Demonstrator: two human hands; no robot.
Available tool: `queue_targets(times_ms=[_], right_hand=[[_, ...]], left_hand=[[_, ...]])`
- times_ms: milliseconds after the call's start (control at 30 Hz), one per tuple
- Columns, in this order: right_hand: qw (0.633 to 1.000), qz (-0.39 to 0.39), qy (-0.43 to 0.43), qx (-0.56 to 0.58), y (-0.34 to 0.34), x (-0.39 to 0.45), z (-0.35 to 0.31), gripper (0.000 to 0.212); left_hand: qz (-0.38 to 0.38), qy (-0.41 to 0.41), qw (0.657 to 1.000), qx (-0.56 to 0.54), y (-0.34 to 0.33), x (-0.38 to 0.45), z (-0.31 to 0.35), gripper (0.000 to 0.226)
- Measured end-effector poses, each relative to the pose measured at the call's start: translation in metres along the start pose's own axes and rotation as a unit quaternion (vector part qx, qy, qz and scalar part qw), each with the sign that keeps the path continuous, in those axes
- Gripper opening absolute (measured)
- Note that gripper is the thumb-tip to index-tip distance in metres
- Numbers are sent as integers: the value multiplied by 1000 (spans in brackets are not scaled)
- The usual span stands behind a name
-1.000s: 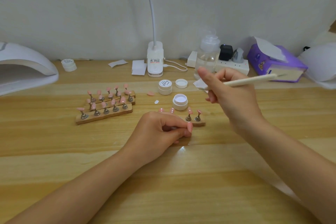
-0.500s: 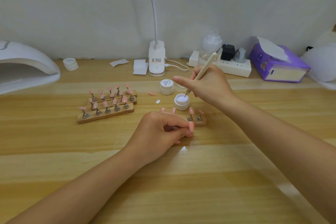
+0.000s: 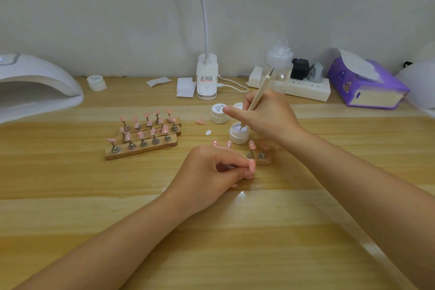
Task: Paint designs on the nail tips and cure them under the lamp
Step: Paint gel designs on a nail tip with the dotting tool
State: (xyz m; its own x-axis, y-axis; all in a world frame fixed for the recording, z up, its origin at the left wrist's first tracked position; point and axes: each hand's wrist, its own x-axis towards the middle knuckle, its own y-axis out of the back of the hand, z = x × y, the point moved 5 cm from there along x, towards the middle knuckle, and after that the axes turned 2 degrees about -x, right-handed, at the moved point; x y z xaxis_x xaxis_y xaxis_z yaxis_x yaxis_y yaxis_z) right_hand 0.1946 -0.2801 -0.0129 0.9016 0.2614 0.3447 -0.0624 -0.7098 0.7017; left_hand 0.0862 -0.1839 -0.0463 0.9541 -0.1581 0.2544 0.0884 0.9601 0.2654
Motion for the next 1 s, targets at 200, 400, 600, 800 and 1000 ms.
queue_targets(times_ms=[200,400,600,800,1000], right_hand=[[1000,3,-4,6,1,1,1,49],[999,14,-20,41,10,6,-2,47],[995,21,-39,86,19,6,-5,46],[977,37,-76,196,23,0,-3,44],[945,65,-98,305,32,-23,-4,40]], left_hand=[[0,0,1000,3,0,0,0,12],[1,-1,1000,7,1,0,0,12],[1,-3,1000,8,0,0,1,13],[6,-2,1000,2,0,0,1,16],[5,-1,1000,1,0,0,0,12]])
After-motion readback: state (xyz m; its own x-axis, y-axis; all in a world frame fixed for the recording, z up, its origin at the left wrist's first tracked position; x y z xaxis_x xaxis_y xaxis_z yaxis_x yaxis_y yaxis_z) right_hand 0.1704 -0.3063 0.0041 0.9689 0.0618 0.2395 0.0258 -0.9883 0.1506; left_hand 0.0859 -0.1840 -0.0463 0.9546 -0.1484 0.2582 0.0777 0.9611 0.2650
